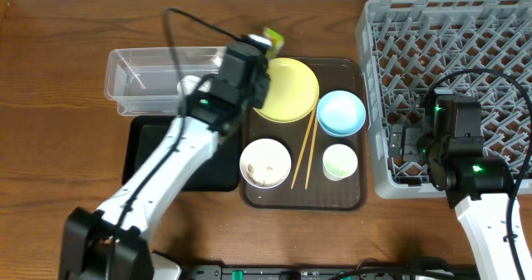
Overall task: Sort waste into correct bins and load items into the dishwasher rack
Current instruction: 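Grasp snack wrapper from yellow plate with left gripper, drop in container, then move left gripper to the white rice bowl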
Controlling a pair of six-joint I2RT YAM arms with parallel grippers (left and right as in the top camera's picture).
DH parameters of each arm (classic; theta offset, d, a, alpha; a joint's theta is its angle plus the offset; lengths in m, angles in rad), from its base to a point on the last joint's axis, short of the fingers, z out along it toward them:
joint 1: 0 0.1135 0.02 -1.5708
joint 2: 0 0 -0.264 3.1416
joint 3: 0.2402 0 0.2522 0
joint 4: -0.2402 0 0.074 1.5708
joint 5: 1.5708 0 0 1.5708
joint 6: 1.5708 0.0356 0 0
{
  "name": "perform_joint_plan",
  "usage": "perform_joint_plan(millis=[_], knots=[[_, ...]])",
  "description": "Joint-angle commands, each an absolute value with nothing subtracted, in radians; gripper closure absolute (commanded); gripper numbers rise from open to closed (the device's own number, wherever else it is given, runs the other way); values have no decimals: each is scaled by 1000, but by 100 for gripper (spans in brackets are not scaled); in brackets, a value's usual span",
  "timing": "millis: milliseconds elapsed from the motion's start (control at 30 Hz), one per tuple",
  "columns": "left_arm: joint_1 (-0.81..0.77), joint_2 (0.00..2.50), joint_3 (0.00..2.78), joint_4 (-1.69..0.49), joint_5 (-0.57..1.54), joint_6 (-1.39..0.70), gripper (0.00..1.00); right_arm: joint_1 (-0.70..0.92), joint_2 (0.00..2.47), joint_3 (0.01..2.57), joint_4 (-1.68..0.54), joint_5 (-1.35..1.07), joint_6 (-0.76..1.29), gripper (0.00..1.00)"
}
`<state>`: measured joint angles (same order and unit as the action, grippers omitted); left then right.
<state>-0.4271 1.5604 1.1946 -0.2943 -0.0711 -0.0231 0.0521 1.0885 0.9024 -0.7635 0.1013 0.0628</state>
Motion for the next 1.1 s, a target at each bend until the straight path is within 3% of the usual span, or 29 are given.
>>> perform_joint_plan(millis=[0, 133, 200, 233, 333, 400, 533, 800, 1067], knots=[[-323, 1586, 1198, -313, -110, -171, 93, 64, 1083, 924, -764, 97, 52, 1], [-219, 1625, 1198, -313, -105, -311, 90, 64, 1083, 924, -762, 97, 52, 1], [-181, 1645, 1198, -313, -75, -374, 83, 64, 1083, 924, -762, 97, 52, 1], [-165, 1652, 1198, -313, -41, -395, 75, 64, 1083, 924, -763, 97, 51, 1], [-141, 1655, 1198, -313, 42, -406, 69, 64, 1083, 924, -764, 97, 52, 1], [-139, 1644, 1199, -313, 49, -406, 49, 64, 1083, 924, -763, 97, 51, 1], [-151, 1579, 1199, -332, 102, -406, 36, 64, 1083, 924, -764, 97, 52, 1], [-315, 1436, 1199, -531, 147, -406, 37, 64, 1083, 924, -763, 97, 52, 1], [-551, 1544, 1195, -672, 146, -406, 37, 64, 1083, 924, -764, 96, 52, 1]])
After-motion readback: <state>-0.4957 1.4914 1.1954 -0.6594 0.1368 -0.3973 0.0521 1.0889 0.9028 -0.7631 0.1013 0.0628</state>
